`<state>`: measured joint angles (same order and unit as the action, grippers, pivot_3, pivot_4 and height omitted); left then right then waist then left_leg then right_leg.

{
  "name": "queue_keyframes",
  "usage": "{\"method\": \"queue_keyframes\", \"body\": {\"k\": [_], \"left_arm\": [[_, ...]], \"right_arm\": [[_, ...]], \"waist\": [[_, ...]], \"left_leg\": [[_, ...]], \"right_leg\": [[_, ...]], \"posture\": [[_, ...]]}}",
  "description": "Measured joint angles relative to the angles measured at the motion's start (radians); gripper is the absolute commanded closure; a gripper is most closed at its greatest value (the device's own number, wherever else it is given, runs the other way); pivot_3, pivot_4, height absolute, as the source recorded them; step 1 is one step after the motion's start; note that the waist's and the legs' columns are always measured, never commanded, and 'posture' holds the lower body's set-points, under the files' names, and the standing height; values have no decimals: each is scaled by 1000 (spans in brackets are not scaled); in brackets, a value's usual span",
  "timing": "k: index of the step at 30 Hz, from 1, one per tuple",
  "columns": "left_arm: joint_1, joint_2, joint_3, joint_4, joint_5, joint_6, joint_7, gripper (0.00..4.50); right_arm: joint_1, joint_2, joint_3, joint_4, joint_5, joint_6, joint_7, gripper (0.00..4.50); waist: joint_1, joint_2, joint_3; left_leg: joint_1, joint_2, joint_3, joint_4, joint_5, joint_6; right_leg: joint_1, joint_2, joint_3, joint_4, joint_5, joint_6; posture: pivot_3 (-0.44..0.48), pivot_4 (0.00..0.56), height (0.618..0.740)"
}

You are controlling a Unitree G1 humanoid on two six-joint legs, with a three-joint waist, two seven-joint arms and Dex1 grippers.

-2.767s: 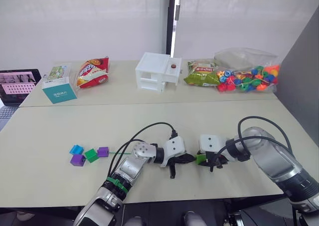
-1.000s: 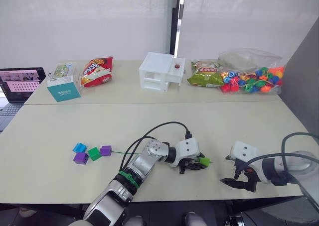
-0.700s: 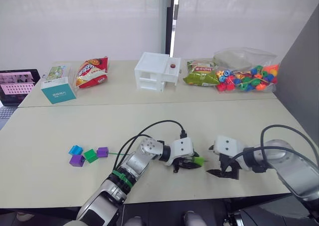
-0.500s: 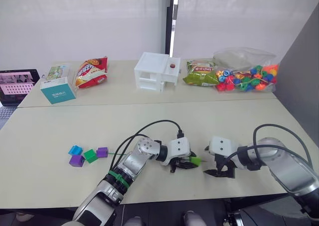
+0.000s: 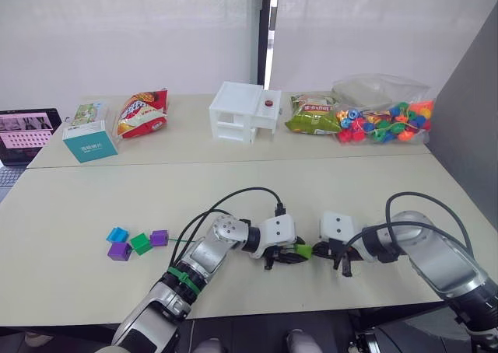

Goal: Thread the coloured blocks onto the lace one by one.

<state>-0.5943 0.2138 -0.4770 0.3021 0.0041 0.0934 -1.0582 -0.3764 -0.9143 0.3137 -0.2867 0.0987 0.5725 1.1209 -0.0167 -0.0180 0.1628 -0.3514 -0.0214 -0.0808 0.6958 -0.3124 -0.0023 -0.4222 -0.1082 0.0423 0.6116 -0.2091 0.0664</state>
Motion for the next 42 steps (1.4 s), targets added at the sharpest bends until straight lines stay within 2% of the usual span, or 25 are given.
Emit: {"method": "queue_keyframes", "body": {"k": [4, 11, 16, 20, 22, 26, 28, 35, 39, 42], "left_arm": [[35, 80, 24, -65, -16, -4, -29, 3134], [136, 340, 125, -188, -90, -35, -122, 3134], [202, 566, 274, -143, -144, -79, -171, 3134], [223, 668, 358, -42, -155, -136, -191, 3134], [235, 675, 385, -15, -176, -133, -214, 2073], [230, 718, 371, -16, -185, -49, -291, 791], [213, 725, 358, -20, -178, -18, -309, 759], [17, 745, 226, -29, -6, 121, -335, 759], [11, 793, 175, -144, 28, 218, -406, 759], [7, 795, 144, -217, 62, 281, -407, 759]], "right_arm": [[-1, 0, 1, -2, 0, 2, 0, 4500], [-33, 7, 29, 5, -12, 2, 13, 4500], [-61, 27, 44, 34, -22, -4, 29, 4500], [-82, 43, 56, 49, -38, -15, 35, 4500], [-91, 49, 61, 62, -39, -20, 39, 4500], [-121, 69, 80, 81, -47, -39, 63, 4500], [-122, 68, 82, 81, -47, -39, 73, 4500], [-138, 72, 101, 75, -47, -37, 97, 4500], [-125, 74, 96, 52, -46, -19, 86, 4500], [-116, 80, 91, 39, -47, -7, 72, 4500]], "waist": [[-1, 0, 0], [-11, 0, 0], [-26, 0, 0], [-27, 1, 0], [-26, 1, 0], [-25, 1, 0], [-25, 2, 0], [-20, 1, 0], [-26, 1, 0], [-25, 1, 0]], "left_leg": [[0, 0, 0, 0, 0, 0], [1, 1, 0, -1, 0, 0], [4, 3, 0, -3, 0, 0], [4, 3, 1, -3, 0, 0], [4, 3, 1, -3, 0, 0], [3, 3, 1, -3, 0, 0], [3, 3, 1, -3, -1, 1], [0, 2, 0, -2, -1, 1], [-1, 2, 0, -2, -3, 4], [-1, 2, 0, -2, -3, 4]], "right_leg": [[0, 0, 0, 0, 0, 0], [-1, 1, 0, 1, 0, 0], [-1, 1, 0, 2, 0, 0], [-1, 1, 0, 2, 0, -1], [-1, 1, 0, 3, 0, -1], [-2, 1, 0, 4, 0, -1], [-2, 1, 0, 5, 0, -1], [-3, 1, -1, 4, 0, 0], [-6, 1, 0, 12, 0, 0], [-5, 1, -1, 12, 0, 0]], "posture": [[0, 150, 740], [0, 150, 740], [0, 150, 740], [0, 150, 740], [0, 150, 740], [0, 150, 740], [0, 150, 740], [0, 150, 740], [0, 150, 740], [0, 150, 740]]}}
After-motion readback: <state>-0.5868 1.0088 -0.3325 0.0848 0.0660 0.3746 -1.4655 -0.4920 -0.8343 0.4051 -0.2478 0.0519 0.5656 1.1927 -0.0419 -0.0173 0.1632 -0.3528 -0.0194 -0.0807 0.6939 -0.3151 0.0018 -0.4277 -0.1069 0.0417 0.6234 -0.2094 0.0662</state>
